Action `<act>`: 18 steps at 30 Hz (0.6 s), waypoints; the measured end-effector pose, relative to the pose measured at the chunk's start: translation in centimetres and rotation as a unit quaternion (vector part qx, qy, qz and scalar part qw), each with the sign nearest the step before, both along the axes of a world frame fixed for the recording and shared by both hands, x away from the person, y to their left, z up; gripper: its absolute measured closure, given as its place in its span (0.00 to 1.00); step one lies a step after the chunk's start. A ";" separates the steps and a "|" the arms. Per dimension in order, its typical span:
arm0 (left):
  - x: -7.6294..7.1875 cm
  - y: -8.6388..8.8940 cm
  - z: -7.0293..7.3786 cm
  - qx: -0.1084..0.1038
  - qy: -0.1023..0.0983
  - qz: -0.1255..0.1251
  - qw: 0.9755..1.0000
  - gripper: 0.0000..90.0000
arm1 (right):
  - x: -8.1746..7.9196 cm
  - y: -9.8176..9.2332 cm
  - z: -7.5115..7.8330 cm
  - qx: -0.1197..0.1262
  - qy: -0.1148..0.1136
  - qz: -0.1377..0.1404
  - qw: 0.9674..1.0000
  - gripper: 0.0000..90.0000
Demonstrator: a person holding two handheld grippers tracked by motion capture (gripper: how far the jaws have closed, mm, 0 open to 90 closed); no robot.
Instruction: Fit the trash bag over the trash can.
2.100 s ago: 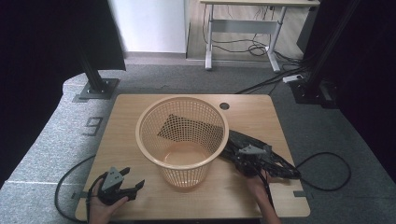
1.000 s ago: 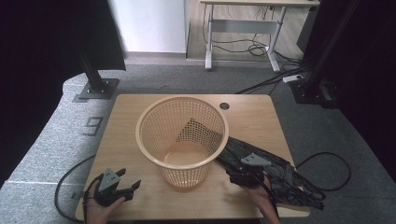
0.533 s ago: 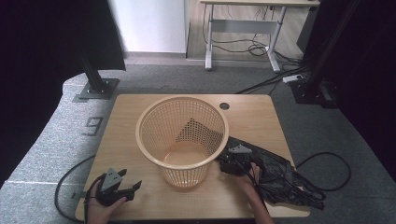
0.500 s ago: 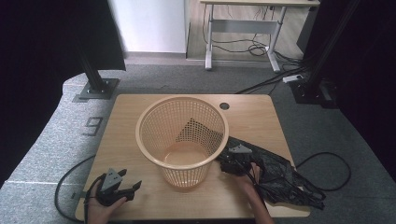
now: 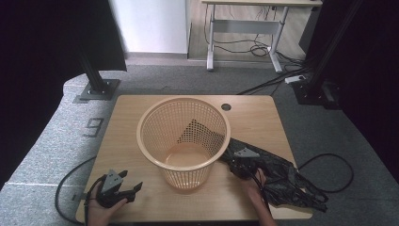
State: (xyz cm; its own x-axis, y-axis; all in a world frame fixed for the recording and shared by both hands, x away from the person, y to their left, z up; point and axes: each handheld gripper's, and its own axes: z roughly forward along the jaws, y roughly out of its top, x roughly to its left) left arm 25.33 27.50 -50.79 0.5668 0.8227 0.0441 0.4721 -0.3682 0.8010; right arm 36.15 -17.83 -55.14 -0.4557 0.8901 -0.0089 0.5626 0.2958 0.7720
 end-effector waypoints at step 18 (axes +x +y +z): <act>-0.5 0.5 0.7 -0.005 -0.008 0.007 1.000 0.27 | -1.5 -2.7 2.9 0.045 -0.049 0.033 0.997 0.97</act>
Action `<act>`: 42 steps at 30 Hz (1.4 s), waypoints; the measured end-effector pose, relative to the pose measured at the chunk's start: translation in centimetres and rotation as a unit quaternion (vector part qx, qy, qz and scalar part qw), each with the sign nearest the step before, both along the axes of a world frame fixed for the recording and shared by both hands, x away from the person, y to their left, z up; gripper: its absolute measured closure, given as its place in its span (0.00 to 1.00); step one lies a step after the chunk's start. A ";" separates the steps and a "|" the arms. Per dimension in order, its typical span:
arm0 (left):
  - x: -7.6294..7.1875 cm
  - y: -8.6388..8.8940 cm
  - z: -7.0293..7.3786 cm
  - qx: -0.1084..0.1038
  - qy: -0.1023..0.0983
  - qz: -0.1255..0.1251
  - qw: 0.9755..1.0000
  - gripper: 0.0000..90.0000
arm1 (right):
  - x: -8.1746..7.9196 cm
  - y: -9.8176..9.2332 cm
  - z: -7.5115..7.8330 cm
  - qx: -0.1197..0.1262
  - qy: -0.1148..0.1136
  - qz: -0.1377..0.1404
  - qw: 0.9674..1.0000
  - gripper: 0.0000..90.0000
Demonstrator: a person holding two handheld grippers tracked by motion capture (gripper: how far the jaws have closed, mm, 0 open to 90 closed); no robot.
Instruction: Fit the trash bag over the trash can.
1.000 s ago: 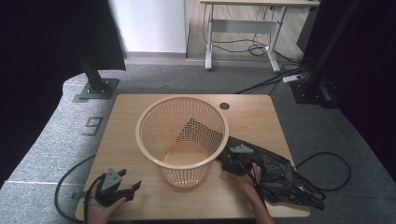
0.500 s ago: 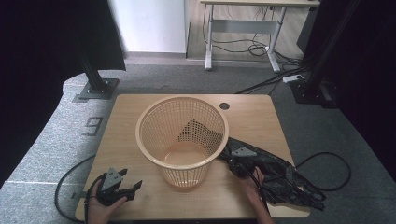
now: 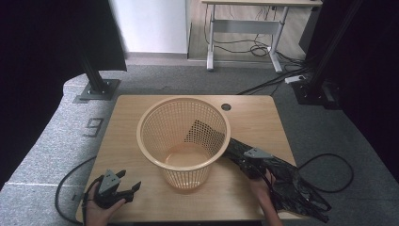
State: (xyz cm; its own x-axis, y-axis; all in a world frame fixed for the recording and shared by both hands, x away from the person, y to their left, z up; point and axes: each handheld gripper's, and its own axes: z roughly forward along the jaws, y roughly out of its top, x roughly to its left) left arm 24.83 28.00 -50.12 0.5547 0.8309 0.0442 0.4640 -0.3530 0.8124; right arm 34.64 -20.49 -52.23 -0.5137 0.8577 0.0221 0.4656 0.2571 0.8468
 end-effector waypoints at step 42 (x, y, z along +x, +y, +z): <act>0.5 -1.1 -0.8 0.008 0.015 -0.012 1.000 0.28 | -2.9 -6.2 7.0 0.120 -0.124 -0.067 0.983 0.98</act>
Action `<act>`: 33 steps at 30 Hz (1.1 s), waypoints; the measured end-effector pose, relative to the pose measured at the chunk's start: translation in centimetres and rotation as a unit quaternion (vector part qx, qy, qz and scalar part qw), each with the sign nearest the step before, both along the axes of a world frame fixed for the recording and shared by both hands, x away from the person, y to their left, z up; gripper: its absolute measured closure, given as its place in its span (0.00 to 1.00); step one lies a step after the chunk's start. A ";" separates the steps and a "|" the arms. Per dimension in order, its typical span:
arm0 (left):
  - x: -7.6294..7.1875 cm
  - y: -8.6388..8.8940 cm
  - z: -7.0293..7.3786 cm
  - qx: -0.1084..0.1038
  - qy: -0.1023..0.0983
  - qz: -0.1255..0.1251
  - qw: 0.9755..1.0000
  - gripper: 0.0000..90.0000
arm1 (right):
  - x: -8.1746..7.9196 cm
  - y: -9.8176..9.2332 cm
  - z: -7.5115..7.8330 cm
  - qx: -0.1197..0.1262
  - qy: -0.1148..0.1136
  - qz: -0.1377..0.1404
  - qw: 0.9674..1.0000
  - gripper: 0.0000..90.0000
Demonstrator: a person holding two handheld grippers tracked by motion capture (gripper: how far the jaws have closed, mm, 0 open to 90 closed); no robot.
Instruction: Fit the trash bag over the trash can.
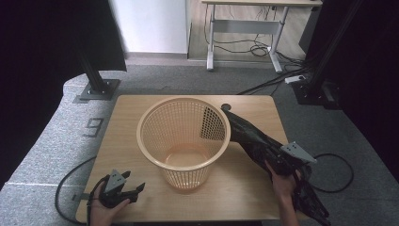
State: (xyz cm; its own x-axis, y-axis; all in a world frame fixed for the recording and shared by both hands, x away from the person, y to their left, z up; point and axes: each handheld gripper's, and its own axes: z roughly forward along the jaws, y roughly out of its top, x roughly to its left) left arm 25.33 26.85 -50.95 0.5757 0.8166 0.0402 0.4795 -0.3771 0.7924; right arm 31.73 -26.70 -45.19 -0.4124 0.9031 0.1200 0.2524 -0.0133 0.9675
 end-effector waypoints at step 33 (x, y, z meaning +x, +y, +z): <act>0.2 0.4 -0.9 -0.013 0.025 0.000 1.000 0.28 | -2.3 -0.8 4.4 0.004 -0.043 -0.010 0.999 0.98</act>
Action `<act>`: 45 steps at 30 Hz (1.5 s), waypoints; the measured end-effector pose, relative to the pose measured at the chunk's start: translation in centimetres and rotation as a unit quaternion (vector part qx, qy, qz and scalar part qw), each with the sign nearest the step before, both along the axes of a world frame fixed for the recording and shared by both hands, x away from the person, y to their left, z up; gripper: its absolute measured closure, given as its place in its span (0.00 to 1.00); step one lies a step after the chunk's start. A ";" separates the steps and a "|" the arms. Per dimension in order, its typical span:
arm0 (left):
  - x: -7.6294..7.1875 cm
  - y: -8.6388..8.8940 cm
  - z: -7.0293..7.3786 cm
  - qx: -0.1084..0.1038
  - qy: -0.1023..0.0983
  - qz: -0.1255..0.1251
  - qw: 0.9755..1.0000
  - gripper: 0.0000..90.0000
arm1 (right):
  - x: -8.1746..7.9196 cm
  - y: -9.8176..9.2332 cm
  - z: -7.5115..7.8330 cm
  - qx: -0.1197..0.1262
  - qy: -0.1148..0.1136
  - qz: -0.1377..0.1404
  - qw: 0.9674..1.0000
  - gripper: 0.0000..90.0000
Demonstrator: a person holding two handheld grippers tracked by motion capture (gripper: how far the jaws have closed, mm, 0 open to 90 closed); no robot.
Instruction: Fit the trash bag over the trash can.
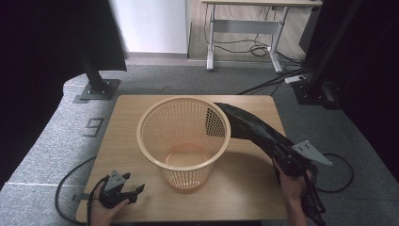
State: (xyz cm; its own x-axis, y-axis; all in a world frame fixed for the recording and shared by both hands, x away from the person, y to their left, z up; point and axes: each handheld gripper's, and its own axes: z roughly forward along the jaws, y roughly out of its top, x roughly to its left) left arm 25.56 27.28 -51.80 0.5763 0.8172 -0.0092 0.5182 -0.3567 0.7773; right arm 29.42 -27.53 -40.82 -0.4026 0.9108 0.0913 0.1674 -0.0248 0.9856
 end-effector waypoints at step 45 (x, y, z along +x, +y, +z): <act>0.0 0.1 0.0 0.004 0.001 0.006 1.000 0.27 | -2.9 -2.0 10.4 -0.002 -0.111 -0.026 0.994 0.98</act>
